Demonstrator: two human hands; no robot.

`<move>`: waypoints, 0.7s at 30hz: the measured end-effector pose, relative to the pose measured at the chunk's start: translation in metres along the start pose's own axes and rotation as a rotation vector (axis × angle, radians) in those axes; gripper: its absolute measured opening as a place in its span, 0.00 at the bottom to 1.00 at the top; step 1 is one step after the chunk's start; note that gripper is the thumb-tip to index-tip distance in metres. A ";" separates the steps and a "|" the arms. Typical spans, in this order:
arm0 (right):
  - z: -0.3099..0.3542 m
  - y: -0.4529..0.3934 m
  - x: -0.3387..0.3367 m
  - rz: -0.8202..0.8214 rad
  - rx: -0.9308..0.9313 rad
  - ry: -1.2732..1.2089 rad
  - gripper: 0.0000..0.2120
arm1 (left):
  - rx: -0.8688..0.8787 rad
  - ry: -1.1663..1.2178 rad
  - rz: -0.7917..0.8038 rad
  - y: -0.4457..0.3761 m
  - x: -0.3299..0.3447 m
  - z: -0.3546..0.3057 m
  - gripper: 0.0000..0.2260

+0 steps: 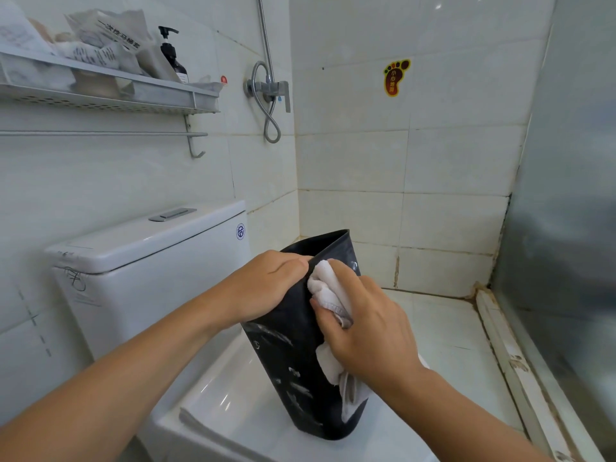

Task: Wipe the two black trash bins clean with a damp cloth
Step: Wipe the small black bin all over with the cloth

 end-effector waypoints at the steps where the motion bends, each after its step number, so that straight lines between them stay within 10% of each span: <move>1: -0.006 -0.003 -0.001 -0.006 0.025 -0.010 0.22 | -0.006 0.011 0.008 0.000 0.000 0.000 0.17; 10: 0.003 0.013 -0.008 0.035 -0.226 -0.091 0.22 | -0.027 0.035 0.017 0.001 -0.005 0.007 0.24; 14: -0.018 -0.014 -0.014 -0.057 0.012 -0.063 0.20 | -0.015 0.014 0.033 0.001 0.000 0.006 0.23; 21: 0.007 0.012 -0.013 -0.015 -0.302 -0.093 0.22 | 0.002 0.037 0.015 -0.002 0.000 0.007 0.17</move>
Point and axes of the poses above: each hand's wrist, its own y-axis away from the middle knuckle, its own x-axis out of the palm, z = x × y, the point moved 6 cm from there along -y, towards the middle knuckle, and after that the axes turned 9 degrees about -z, right-handed, at the moved point
